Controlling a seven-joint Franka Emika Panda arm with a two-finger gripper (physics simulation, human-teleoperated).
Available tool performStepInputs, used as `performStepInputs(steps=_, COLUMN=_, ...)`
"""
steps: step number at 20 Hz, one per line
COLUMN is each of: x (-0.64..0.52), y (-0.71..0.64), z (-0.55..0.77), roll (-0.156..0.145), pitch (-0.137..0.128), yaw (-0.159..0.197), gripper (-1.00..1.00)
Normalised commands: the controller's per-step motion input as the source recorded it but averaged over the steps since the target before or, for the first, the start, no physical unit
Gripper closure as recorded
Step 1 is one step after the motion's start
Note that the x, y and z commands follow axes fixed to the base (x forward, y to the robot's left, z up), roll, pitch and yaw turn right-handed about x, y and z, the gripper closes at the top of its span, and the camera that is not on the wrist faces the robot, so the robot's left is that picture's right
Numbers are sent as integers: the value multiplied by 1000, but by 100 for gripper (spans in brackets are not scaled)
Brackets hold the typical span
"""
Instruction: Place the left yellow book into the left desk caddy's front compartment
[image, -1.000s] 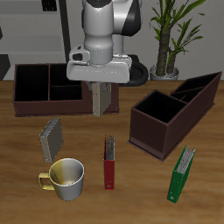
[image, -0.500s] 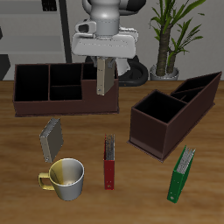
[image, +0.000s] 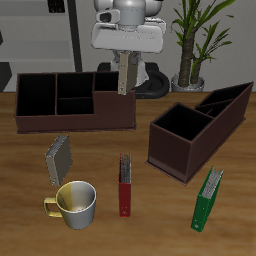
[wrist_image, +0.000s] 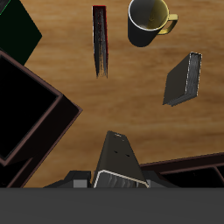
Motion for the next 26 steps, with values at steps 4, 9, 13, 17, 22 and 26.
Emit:
performStepInputs(steps=4, x=-382, y=547, z=116, roll=72, pitch=-27, yaw=-6, gripper=100)
performStepInputs(steps=9, x=-191, y=443, z=61, roll=43, pitch=-18, yaw=-46, gripper=100)
performStepInputs(steps=13, x=-33, y=167, z=-10, roll=12, pitch=0, yaw=-8, gripper=100)
performStepInputs(steps=17, x=-215, y=593, z=-112, roll=35, pitch=29, yaw=-102, gripper=100)
performStepInputs(steps=22, x=-3, y=316, z=-76, roll=6, pitch=5, yaw=-84, gripper=100)
performStepInputs(steps=26, x=7, y=446, z=-2, roll=17, pitch=-8, yaw=-60, gripper=100)
